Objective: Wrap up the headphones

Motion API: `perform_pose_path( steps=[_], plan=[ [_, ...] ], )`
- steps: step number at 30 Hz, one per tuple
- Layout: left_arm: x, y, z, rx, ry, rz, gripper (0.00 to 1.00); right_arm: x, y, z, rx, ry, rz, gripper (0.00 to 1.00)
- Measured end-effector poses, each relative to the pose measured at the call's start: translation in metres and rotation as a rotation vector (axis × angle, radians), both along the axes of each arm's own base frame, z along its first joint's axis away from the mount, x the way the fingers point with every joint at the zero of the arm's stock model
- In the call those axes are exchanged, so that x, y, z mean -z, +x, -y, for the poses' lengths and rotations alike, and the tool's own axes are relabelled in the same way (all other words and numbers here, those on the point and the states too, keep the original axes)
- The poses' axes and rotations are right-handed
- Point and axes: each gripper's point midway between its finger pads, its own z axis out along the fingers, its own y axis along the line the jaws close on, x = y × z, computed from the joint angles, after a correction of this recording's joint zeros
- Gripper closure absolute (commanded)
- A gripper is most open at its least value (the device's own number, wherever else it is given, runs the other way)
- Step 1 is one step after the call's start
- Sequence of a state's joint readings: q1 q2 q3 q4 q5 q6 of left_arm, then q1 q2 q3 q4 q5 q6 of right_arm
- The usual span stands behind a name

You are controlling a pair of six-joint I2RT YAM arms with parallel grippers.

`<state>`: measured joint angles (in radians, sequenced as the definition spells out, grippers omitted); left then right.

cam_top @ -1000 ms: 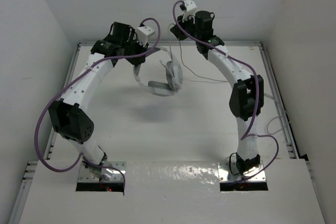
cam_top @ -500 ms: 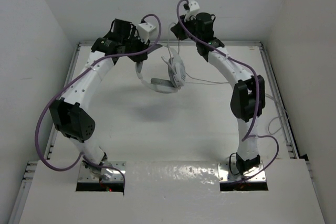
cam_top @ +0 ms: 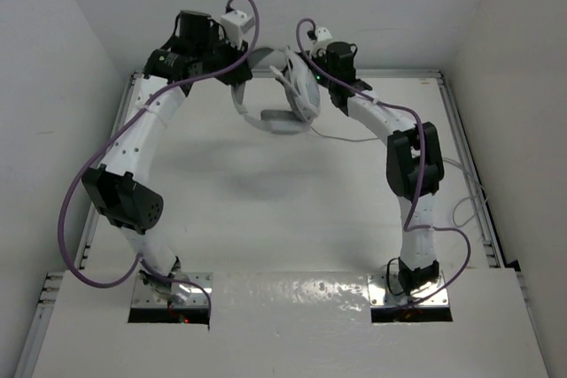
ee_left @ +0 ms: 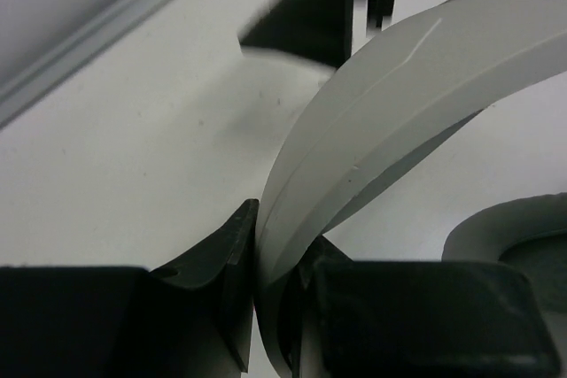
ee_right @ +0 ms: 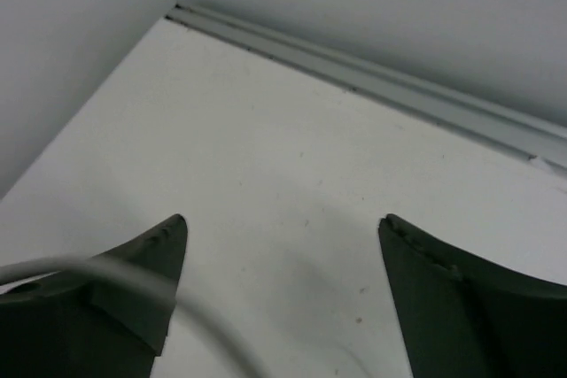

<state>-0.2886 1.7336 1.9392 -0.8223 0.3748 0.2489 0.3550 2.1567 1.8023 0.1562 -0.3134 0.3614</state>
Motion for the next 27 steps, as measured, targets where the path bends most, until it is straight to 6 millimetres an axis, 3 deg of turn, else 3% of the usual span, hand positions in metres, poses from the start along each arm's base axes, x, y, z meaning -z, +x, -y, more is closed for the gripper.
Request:
perform_pose_path(
  steps=[3, 10, 14, 19, 22, 23, 25, 27],
  plan=[
    [-0.041, 0.017, -0.003, -0.039, -0.093, 0.067, 1.00, 0.041, -0.014, 0.003, -0.026, -0.010, -0.074, 0.03],
    [-0.121, 0.039, -0.021, -0.141, -0.245, 0.203, 1.00, 0.127, -0.049, 0.021, -0.047, -0.081, -0.211, 0.07],
    [-0.153, 0.041, -0.019, -0.147, -0.331, 0.250, 1.00, 0.137, -0.052, 0.026, -0.052, -0.120, -0.210, 0.13],
    [-0.168, 0.042, -0.025, -0.171, -0.406, 0.247, 1.00, 0.143, -0.049, 0.034, -0.027, -0.165, -0.183, 0.23],
    [-0.170, 0.047, -0.040, -0.216, -0.436, 0.239, 1.00, 0.163, -0.059, 0.047, -0.005, -0.229, -0.209, 0.54],
    [-0.171, 0.050, -0.046, -0.233, -0.448, 0.235, 1.00, 0.171, -0.064, 0.051, -0.001, -0.259, -0.226, 0.77],
    [-0.171, 0.054, -0.053, -0.262, -0.479, 0.222, 1.00, 0.181, -0.072, 0.054, -0.005, -0.293, -0.264, 0.95],
    [-0.167, 0.060, -0.056, -0.284, -0.527, 0.188, 1.00, 0.183, -0.076, 0.052, -0.006, -0.315, -0.292, 1.00]
  ],
)
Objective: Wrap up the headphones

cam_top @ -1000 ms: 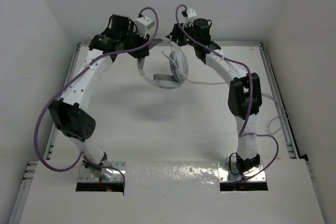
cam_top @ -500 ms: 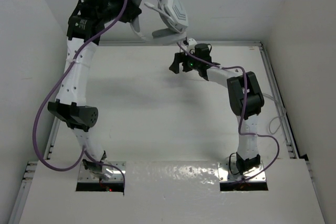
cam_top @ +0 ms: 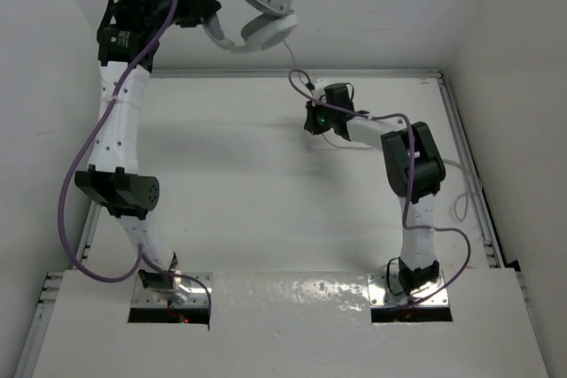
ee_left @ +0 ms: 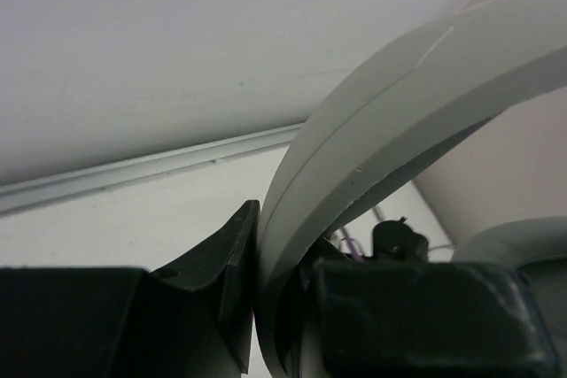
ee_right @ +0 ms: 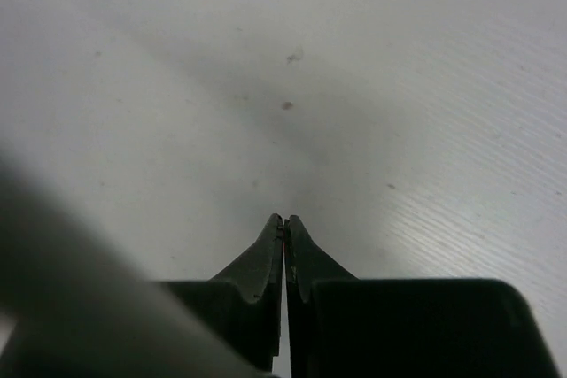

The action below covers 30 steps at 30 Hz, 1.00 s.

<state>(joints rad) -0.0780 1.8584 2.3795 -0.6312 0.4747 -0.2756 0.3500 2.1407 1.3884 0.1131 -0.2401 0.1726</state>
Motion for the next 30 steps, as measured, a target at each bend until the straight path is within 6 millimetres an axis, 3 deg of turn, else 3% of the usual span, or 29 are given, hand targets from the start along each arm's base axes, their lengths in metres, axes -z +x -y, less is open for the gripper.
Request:
perform_pose_path(
  steps=[3, 6, 9, 12, 15, 18, 23, 30],
  plan=[
    [0.021, 0.012, -0.002, -0.001, -0.104, -0.094, 1.00, -0.013, -0.006, -0.030, -0.042, -0.018, -0.003, 1.00],
    [0.051, 0.028, -0.004, -0.027, -0.179, -0.204, 1.00, -0.036, -0.030, -0.092, -0.171, -0.014, 0.026, 1.00],
    [0.075, 0.048, -0.013, -0.077, -0.231, -0.277, 1.00, -0.045, -0.077, -0.152, -0.330, 0.005, 0.022, 1.00],
    [0.096, 0.064, -0.022, -0.135, -0.255, -0.328, 1.00, -0.035, -0.131, -0.184, -0.472, -0.016, -0.047, 1.00],
    [0.112, 0.074, -0.025, -0.158, -0.280, -0.371, 1.00, -0.026, -0.166, -0.191, -0.556, -0.052, -0.125, 1.00],
    [0.125, 0.082, -0.031, -0.197, -0.275, -0.392, 1.00, -0.030, -0.183, -0.194, -0.605, -0.070, -0.166, 1.00],
    [0.147, 0.093, -0.053, -0.312, -0.174, -0.381, 1.00, -0.059, -0.202, -0.196, -0.645, -0.068, -0.147, 1.00],
    [0.157, 0.107, -0.078, -0.414, -0.061, -0.329, 1.00, -0.114, -0.226, -0.186, -0.686, -0.058, -0.077, 1.00]
  ],
)
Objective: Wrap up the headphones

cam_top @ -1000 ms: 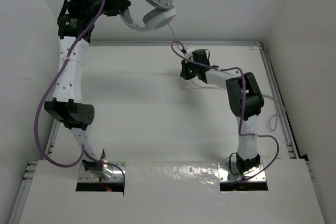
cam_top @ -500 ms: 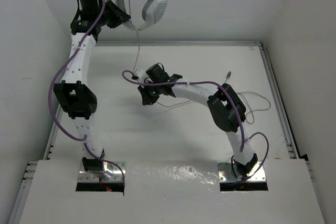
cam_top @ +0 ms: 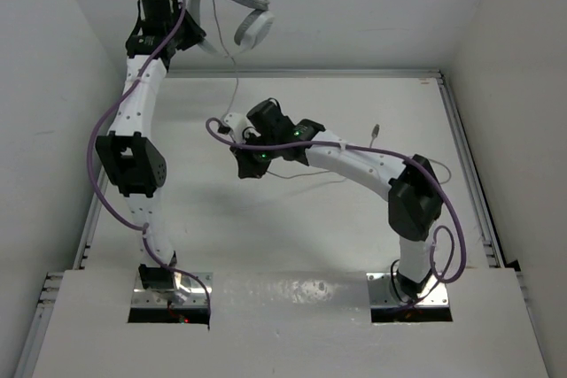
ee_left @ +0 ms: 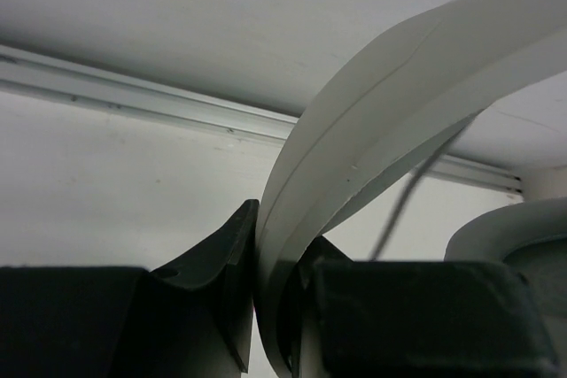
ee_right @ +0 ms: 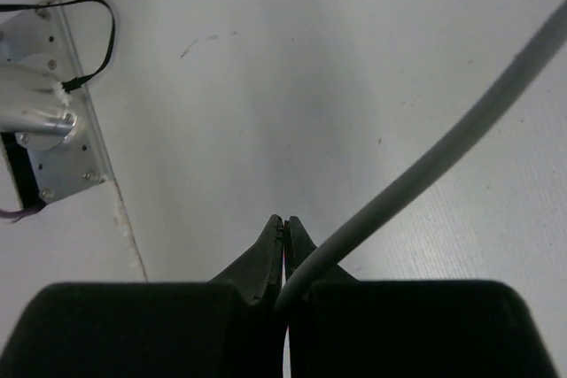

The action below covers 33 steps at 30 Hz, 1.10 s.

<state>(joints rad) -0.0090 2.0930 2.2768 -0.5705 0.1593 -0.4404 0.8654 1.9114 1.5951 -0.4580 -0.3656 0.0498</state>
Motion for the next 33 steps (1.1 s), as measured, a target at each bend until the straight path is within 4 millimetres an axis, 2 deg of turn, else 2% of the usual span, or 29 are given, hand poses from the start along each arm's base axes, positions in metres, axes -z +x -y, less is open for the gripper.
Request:
perform_pose_path(
  steps=[5, 9, 14, 17, 19, 22, 24, 26, 29, 32, 33],
  plan=[
    [0.003, 0.008, -0.016, -0.044, 0.093, 0.024, 1.00, -0.011, -0.022, -0.005, -0.056, -0.011, 0.007, 1.00],
    [0.006, 0.013, -0.026, -0.068, 0.165, 0.038, 1.00, -0.022, -0.028, -0.005, -0.069, 0.001, 0.021, 1.00],
    [0.008, 0.015, -0.026, -0.059, 0.223, 0.049, 1.00, -0.053, -0.025, -0.005, -0.063, 0.053, 0.065, 1.00],
    [0.021, 0.018, -0.025, -0.044, 0.291, 0.046, 1.00, -0.083, -0.015, -0.009, -0.055, 0.088, 0.132, 1.00],
    [0.044, 0.017, -0.022, -0.018, 0.357, 0.019, 1.00, -0.109, -0.003, -0.009, -0.030, 0.105, 0.211, 1.00],
    [0.101, 0.005, -0.013, 0.075, 0.496, -0.077, 1.00, -0.155, 0.025, 0.004, 0.049, 0.126, 0.356, 1.00],
    [0.139, -0.010, -0.004, 0.171, 0.590, -0.153, 1.00, -0.184, 0.048, 0.026, 0.129, 0.124, 0.460, 1.00],
    [0.164, -0.025, 0.010, 0.274, 0.676, -0.203, 1.00, -0.204, 0.067, 0.051, 0.201, 0.102, 0.543, 1.00],
    [0.176, -0.047, 0.038, 0.438, 0.782, -0.205, 1.00, -0.212, 0.102, 0.088, 0.311, 0.029, 0.628, 1.00],
    [0.161, -0.058, 0.065, 0.571, 0.867, -0.142, 1.00, -0.211, 0.131, 0.118, 0.404, -0.014, 0.650, 1.00],
    [0.154, -0.061, 0.069, 0.595, 0.885, -0.121, 1.00, -0.210, 0.148, 0.138, 0.461, -0.032, 0.656, 1.00]
  ],
)
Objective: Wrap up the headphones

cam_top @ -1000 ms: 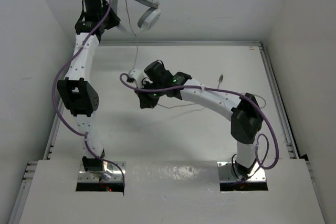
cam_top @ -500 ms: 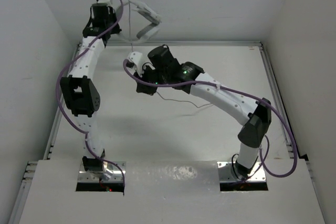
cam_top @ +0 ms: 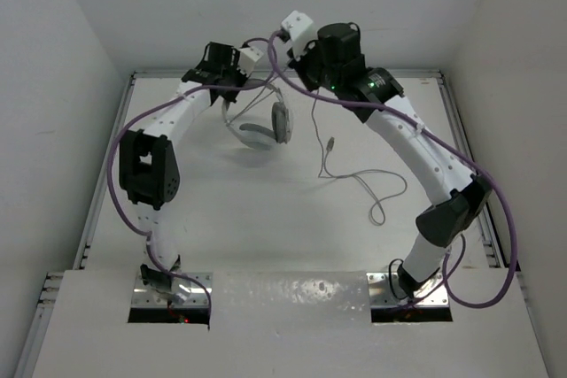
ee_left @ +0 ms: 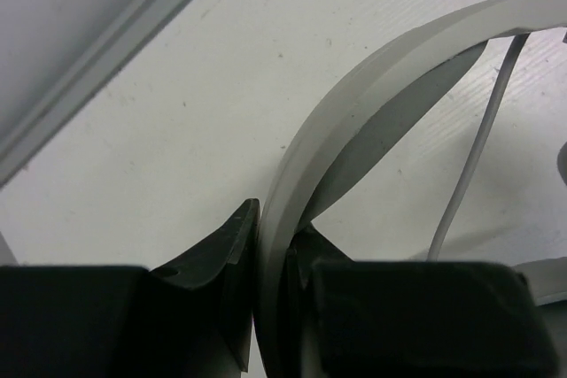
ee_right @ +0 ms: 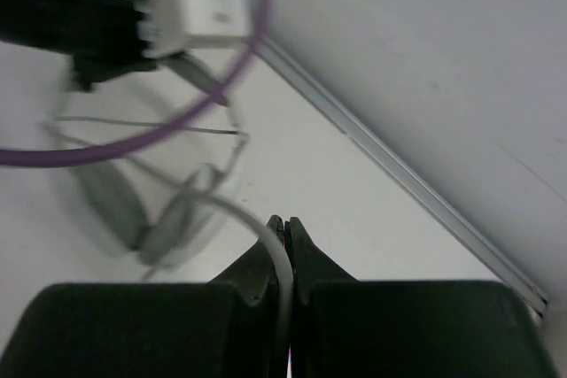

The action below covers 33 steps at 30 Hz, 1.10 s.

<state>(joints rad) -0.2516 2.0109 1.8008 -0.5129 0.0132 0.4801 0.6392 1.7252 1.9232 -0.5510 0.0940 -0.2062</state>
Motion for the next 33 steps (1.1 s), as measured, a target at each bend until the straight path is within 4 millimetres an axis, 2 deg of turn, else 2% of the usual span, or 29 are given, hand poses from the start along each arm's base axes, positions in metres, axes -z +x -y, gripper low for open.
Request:
perform_pose_path(
  steps=[2, 5, 8, 13, 18, 23, 29, 33],
  plan=[
    [-0.014, -0.002, 0.002, 0.049, 0.015, 0.022, 1.00, 0.000, 0.023, 0.031, 0.091, 0.007, 0.012, 1.00],
    [-0.037, -0.008, 0.008, 0.119, 0.030, 0.060, 1.00, 0.008, 0.047, 0.058, 0.174, 0.022, 0.001, 1.00],
    [-0.056, -0.019, 0.015, 0.184, 0.040, 0.085, 1.00, 0.021, 0.066, 0.071, 0.226, 0.050, -0.003, 1.00],
    [-0.078, -0.036, 0.026, 0.228, 0.043, 0.110, 1.00, 0.053, 0.081, 0.090, 0.290, 0.120, -0.060, 1.00],
    [-0.079, -0.047, 0.039, 0.250, 0.024, 0.085, 1.00, 0.065, 0.101, 0.102, 0.328, 0.206, -0.080, 1.00],
    [-0.082, -0.054, 0.042, 0.255, 0.011, 0.060, 1.00, 0.097, 0.102, 0.105, 0.337, 0.228, -0.123, 1.00],
    [-0.095, -0.055, 0.041, 0.237, -0.005, 0.066, 1.00, 0.138, 0.104, 0.104, 0.342, 0.266, -0.167, 1.00],
    [-0.097, -0.056, 0.041, 0.234, -0.006, 0.063, 1.00, 0.151, 0.108, 0.107, 0.359, 0.307, -0.186, 1.00]
  ],
)
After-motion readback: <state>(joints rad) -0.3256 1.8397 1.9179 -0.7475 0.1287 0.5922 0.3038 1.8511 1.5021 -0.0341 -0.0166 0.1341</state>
